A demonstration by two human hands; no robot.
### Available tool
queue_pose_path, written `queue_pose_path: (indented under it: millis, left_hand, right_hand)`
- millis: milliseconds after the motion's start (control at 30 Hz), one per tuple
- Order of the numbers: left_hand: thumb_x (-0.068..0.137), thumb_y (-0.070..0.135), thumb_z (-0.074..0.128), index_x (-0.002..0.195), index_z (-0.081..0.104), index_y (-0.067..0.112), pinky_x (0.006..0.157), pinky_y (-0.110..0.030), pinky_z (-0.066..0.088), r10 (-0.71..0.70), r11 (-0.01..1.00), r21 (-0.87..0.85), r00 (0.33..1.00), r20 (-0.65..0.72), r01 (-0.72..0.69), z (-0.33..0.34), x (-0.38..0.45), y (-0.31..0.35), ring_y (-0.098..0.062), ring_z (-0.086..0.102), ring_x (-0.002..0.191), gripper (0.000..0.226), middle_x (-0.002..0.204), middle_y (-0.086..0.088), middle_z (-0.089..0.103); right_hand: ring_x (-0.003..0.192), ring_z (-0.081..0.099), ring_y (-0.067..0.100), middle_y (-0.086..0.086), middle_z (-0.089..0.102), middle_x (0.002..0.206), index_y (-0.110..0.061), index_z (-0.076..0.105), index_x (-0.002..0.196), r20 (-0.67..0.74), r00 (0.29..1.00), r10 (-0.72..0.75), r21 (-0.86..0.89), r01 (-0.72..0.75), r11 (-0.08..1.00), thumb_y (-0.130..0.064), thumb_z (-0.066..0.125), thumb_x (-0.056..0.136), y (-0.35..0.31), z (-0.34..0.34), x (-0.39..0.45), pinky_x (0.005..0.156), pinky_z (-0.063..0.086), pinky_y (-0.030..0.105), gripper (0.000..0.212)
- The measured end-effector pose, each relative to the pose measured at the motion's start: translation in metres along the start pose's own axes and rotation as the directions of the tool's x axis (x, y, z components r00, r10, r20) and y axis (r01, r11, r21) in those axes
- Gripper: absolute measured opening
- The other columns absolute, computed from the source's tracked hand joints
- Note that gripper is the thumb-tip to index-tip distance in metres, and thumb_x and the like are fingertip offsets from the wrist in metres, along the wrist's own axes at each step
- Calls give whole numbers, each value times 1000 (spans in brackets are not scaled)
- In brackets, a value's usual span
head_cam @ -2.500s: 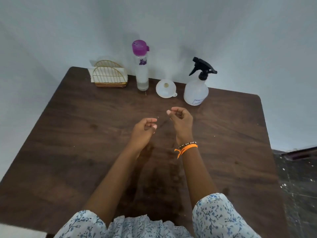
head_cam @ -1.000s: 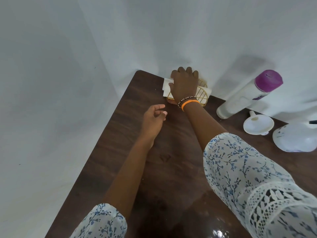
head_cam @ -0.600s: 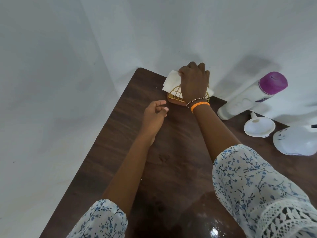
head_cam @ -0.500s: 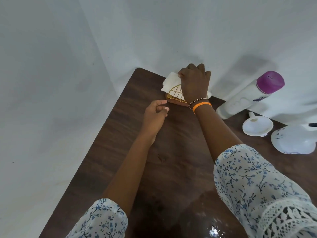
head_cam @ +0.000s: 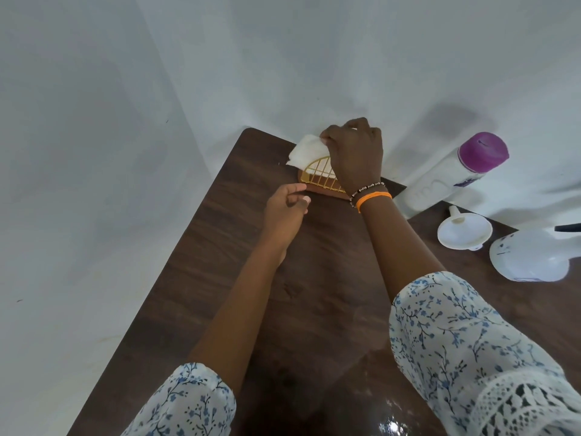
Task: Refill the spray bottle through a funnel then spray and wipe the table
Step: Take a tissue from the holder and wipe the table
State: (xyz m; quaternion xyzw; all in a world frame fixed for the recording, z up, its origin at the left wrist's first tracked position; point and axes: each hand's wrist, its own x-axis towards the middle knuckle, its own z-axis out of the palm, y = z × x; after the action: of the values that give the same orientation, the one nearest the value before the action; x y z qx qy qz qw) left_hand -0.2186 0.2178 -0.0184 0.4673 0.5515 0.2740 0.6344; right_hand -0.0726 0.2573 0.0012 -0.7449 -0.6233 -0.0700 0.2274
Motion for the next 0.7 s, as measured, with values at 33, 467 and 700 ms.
queue_pose_path:
  millis: [33,467,700]
  left_hand:
    - [92,14,52,117,55,23,74,-17,45,1,1000,2,1000,-14,-1,1,2,0,-10,59,94,26,104,4,61]
    - [88,5,59,118,57,14,90,-28,51,71,997,42,974,-213,-63,4,61,12,-11,58,103,32,113,0,61]
    - [87,8,61,112,59,16,85,-25,52,105,994,49,971,-215,-97,3,72,11,-4,57,90,26,97,8,58]
  right_hand:
    - [101,55,31,5,72,82,-14,69,90,10,1000,-9,7,9,1000,-12,49,87,1,1,-1,78,35,39,20]
    - [113,42,23,-6,71,90,-20,67,96,131,991,13,154,-33,987,-13,56,85,8,-3,3,85,21,32,17]
    - [106,50,19,-3,67,91,-17,61,95,146,984,106,213,-136,968,-10,54,85,10,-2,3,87,21,33,15]
